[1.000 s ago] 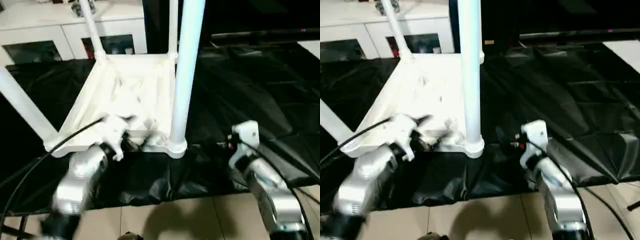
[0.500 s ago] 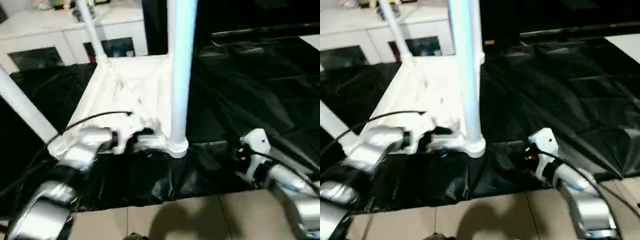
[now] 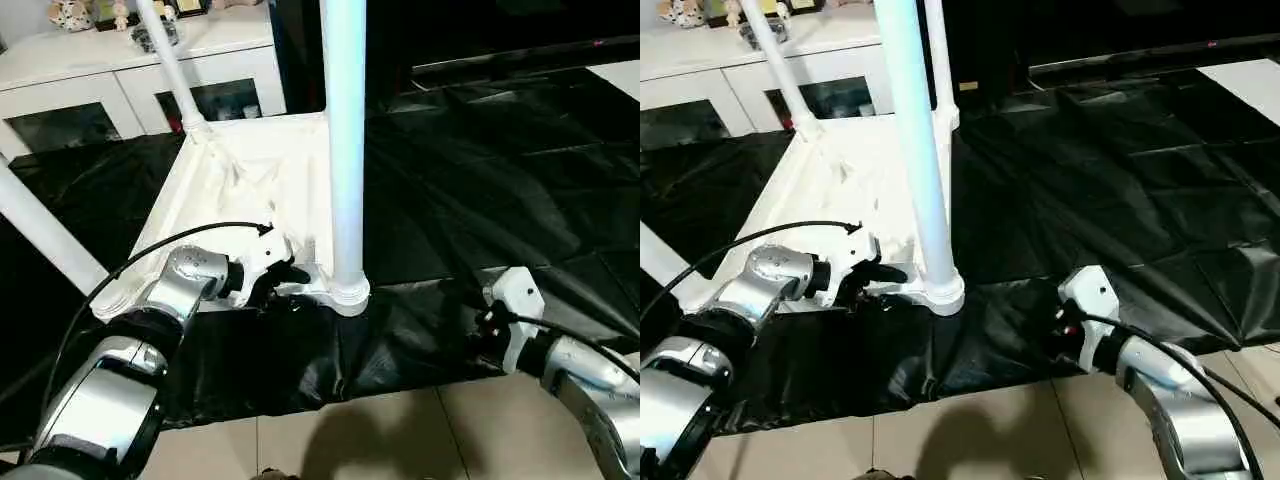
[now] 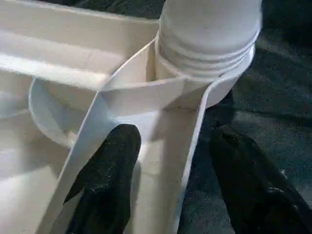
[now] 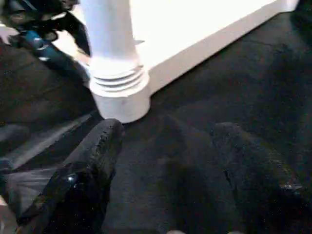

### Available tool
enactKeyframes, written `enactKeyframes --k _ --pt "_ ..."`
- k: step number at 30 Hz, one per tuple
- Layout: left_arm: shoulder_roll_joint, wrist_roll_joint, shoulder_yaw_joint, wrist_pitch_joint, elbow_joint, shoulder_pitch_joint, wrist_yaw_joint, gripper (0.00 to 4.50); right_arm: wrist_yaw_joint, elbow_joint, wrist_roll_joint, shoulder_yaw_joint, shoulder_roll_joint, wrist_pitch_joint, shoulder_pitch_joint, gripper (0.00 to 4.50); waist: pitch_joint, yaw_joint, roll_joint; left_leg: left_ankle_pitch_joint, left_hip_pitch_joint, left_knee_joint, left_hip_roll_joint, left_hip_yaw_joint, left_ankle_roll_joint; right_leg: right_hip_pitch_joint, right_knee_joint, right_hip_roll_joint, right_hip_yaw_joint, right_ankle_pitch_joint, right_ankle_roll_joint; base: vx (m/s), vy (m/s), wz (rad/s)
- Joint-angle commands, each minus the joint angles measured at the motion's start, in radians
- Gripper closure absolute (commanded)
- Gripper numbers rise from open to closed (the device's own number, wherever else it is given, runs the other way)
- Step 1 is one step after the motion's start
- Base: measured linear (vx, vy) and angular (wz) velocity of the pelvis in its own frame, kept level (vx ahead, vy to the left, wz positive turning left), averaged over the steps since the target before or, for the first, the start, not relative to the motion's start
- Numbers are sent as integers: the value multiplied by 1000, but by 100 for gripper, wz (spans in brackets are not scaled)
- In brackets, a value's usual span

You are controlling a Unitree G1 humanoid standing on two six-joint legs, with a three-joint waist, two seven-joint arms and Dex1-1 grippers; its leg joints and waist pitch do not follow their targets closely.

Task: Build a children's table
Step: Rotate leg to tighten

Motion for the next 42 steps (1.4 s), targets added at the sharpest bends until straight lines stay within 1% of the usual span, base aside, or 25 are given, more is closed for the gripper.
enactKeyframes --k 1,3,7,8,9,10,11,12,13,14,15,16,19,21,22,23,24,27,31,35,36,37,38,40,42 --pt "7 23 0 -25 37 -29 -6 218 8 -23 11 8 -9 16 -1 112 -59 -1 -8 -239 15 -58 30 -19 81 48 -83 -50 29 -112 -243 0 0 0" --pt "5 27 5 -34 55 -37 -7 248 9 -25 14 8 -10 21 -2 112 -58 0 -10 -247 15 -59 31 -19 77 49 -83 -52 29 -122 -244 0 0 0" --pt "10 32 9 -37 70 -42 -19 256 13 -21 12 14 -11 21 -7 112 -59 -1 -12 -231 13 -57 30 -18 86 49 -83 -54 30 -121 -244 0 0 0" --pt "10 34 10 -39 75 -42 -24 267 14 -17 11 15 -10 21 -10 112 -59 -1 -17 -229 12 -58 31 -18 89 49 -84 -54 30 -123 -244 0 0 0" --pt "10 34 10 -39 76 -42 -25 282 14 -16 10 15 -10 21 -10 112 -59 0 -14 -225 12 -57 31 -18 89 49 -82 -55 30 -123 -245 0 0 0" --pt "12 36 10 -41 82 -43 -29 294 20 -11 8 18 -13 21 -14 112 -58 -1 -22 -223 12 -58 31 -17 93 48 -84 -54 30 -129 -243 0 0 0" --pt "13 40 9 -47 87 -44 -26 297 24 -9 7 21 -16 20 -16 112 -59 -1 -17 -219 12 -57 31 -18 94 48 -83 -55 30 -135 -242 0 0 0" --pt "13 41 9 -49 88 -44 -26 297 26 -8 6 21 -18 20 -17 112 -58 -1 -26 -217 11 -57 30 -17 97 48 -85 -54 30 -138 -240 0 0 0" --pt "13 45 9 -56 95 -46 -24 302 29 -7 6 24 -21 20 -18 112 -58 0 -20 -212 12 -56 30 -17 99 47 -85 -56 30 -146 -238 0 0 0" --pt "12 48 10 -61 101 -48 -17 323 36 -5 7 25 -25 21 -22 112 -59 2 -31 -200 9 -55 30 -17 103 49 -82 -56 31 -149 -236 0 0 0" --pt "12 48 11 -62 102 -48 -15 331 37 -4 7 26 -26 22 -24 112 -58 3 -28 -199 11 -55 30 -16 104 47 -84 -56 30 -156 -234 0 0 0" --pt "8 45 18 -59 105 -48 -11 335 49 -3 9 28 -32 29 -35 112 -58 2 -48 -187 9 -55 31 -15 109 48 -82 -56 31 -157 -233 0 0 0" --pt "5 45 22 -59 105 -47 -8 355 66 -1 10 29 -46 36 -49 112 -56 6 -50 -182 13 -55 35 -13 112 42 -83 -58 33 -173 -236 0 0 0" --pt "4 44 26 -59 104 -46 -6 367 75 0 12 29 -54 41 -57 112 -55 9 -57 -187 14 -57 38 -13 110 40 -85 -57 35 -181 -234 0 0 0" --pt "4 43 28 -57 104 -46 -8 374 83 1 12 30 -60 43 -61 112 -55 9 -69 -191 15 -59 39 -12 108 40 -85 -56 36 -174 -235 0 0 0" --pt "3 43 30 -57 105 -47 -10 379 88 3 12 29 -65 42 -64 112 -54 13 -63 -195 16 -60 39 -13 105 39 -83 -58 36 -173 -236 0 0 0" --pt "3 43 31 -57 106 -47 -10 385 91 4 13 29 -67 42 -65 112 -53 11 -79 -195 14 -60 39 -11 106 40 -85 -57 37 -174 -235 0 0 0" --pt "3 27 50 -55 106 -44 -19 404 112 12 14 33 -82 46 -81 112 -52 13 -81 -196 14 -60 38 -11 101 40 -84 -60 37 -196 -229 0 0 0" --pt "-10 -19 80 -15 70 -33 -58 420 122 24 16 34 -85 47 -94 112 -53 12 -94 -193 14 -63 41 -12 94 40 -81 -60 38 -159 -239 0 0 0" --pt "-37 -29 67 48 -27 15 -50 433 102 28 1 45 -66 42 -93 112 -57 12 -90 -151 13 -58 44 -11 119 43 -68 -60 37 -24 -287 0 0 0" --pt "-45 -9 56 75 -81 54 5 442 88 16 0 58 -47 42 -83 112 -58 14 -85 -151 13 -56 42 -11 122 43 -67 -60 36 -16 -290 0 0 0" --pt "-47 -2 55 86 -102 69 31 447 82 9 2 61 -38 43 -80 112 -56 13 -89 -151 10 -57 43 -12 127 45 -66 -62 36 -2 -291 0 0 0" --pt "-51 2 55 105 -131 88 51 447 77 4 5 63 -29 44 -76 112 -56 14 -93 -162 12 -56 41 -10 128 43 -70 -61 36 -26 -286 0 0 0" --pt "-49 5 56 106 -174 115 65 447 70 -2 10 64 -15 46 -73 112 -53 16 -90 -176 12 -60 43 -11 119 44 -75 -62 36 -77 -272 0 0 0" --pt "-34 18 50 121 -294 195 90 447 48 3 7 71 17 36 -69 112 -51 11 -86 -200 11 -65 47 -14 103 43 -76 -62 37 -116 -261 0 0 0"
